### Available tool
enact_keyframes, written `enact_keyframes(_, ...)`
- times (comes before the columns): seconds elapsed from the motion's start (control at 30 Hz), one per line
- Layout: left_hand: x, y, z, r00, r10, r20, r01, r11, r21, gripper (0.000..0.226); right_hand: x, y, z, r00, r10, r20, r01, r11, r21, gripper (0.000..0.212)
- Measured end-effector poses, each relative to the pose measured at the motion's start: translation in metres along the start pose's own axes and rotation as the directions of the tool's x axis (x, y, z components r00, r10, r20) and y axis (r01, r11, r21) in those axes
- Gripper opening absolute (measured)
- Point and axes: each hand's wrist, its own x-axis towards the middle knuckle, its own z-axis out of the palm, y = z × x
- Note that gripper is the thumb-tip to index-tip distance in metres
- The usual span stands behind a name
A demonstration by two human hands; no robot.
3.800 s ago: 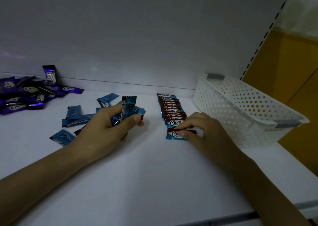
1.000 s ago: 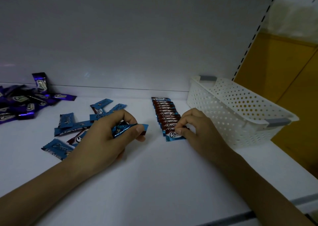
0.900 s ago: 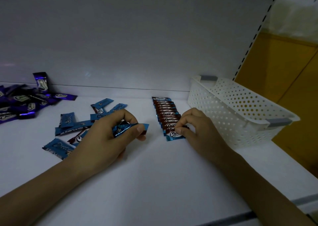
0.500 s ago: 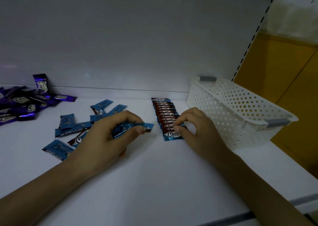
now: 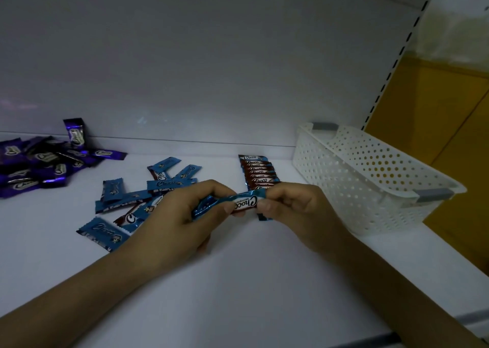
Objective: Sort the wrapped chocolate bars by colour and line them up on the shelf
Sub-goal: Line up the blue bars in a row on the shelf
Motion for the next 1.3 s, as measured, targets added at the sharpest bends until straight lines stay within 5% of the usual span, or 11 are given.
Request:
enact_keyframes(0.17, -0.001, 0.002, 0.005, 1.0, 0.015, 0.01, -0.015, 1.0, 0.023, 0.025, -0.002, -0.002, 0.006, 0.998, 0.001, 0.069, 0.006, 0.996, -0.091, 0.024)
enact_keyframes(0.27, -0.001, 0.003, 0.002, 0.999, 0.036, -0.038, -0.035, 0.999, 0.026, 0.034, 0.003, 0.0, 0.0, 0.993, 0.087, -0.078, -0.077, 0.99, 0.118, 0.015)
enact_keyframes(0.37, -0.002, -0.002, -0.005, 0.995, 0.021, -0.097, -0.015, 0.998, 0.062, 0.017, 0.006, 0.005, -0.01, 0.951, 0.233, -0.202, -0.17, 0.943, 0.287, 0.023)
enact_keyframes(0.47, -0.003, -0.003, -0.006, 0.998, 0.013, -0.057, -0.006, 0.992, 0.128, 0.035, 0.006, 0.007, -0.013, 0.917, 0.276, -0.288, -0.191, 0.937, 0.293, 0.012)
enact_keyframes(0.57, -0.004, 0.001, -0.004, 0.998, 0.04, -0.039, -0.034, 0.988, 0.149, 0.043, 0.003, 0.006, -0.016, 0.932, 0.203, -0.299, -0.152, 0.971, 0.186, 0.015)
enact_keyframes(0.7, -0.005, 0.003, -0.004, 1.0, 0.027, -0.011, -0.025, 0.991, 0.134, 0.022, -0.002, 0.009, -0.02, 0.965, -0.053, -0.258, -0.045, 0.932, -0.36, 0.016)
enact_keyframes(0.93, -0.005, 0.0, -0.007, 0.997, 0.074, 0.028, -0.079, 0.967, 0.244, 0.032, -0.005, 0.015, -0.026, 0.993, 0.068, -0.093, -0.106, 0.858, -0.503, 0.01)
enact_keyframes(1.3, -0.006, 0.004, -0.007, 0.995, 0.098, 0.012, -0.097, 0.955, 0.281, 0.027, -0.007, 0.022, -0.028, 1.0, -0.022, -0.018, 0.002, 0.68, -0.734, 0.009)
